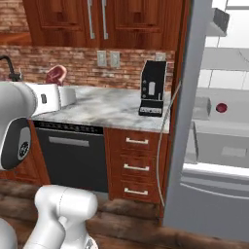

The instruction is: Open the fridge, remove the pear, lime, and steak, and place them on any counter.

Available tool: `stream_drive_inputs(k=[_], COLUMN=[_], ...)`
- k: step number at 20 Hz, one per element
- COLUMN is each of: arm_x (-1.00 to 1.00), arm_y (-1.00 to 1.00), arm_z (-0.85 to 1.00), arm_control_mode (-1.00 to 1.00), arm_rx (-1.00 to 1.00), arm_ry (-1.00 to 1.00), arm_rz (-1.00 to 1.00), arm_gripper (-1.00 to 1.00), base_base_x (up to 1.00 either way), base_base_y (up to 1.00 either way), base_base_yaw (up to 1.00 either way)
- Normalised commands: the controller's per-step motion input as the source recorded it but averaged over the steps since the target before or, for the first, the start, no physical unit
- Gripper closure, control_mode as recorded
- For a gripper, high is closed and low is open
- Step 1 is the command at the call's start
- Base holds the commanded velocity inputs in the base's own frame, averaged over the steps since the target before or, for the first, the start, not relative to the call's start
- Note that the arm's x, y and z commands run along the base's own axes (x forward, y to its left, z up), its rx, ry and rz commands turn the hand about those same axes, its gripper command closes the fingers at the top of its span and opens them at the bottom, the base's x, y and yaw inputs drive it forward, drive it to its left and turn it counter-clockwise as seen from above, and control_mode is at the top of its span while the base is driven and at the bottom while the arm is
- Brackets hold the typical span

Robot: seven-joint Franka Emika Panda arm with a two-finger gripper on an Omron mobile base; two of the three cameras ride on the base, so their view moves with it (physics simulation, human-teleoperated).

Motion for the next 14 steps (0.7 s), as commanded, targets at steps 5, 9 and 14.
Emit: stream_drive_inputs(k=[5,9,14], arm_x=[0.0,0.0,0.0], arm_y=[0.0,0.0,0.0], arm_z=[0.0,0.0,0.0], arm_control_mode=[1.0,1.0,1.0], arm_rx=[0.0,0.0,0.0], arm_ry=[0.0,0.0,0.0], arm_rz=[0.0,0.0,0.0], arm_gripper=[1.0,1.0,1.0], base_base_x=[1.0,1.0,0.92], base_base_y=[0.47,0.09,0.16], base_base_yaw=[0.0,0.0,0.0])
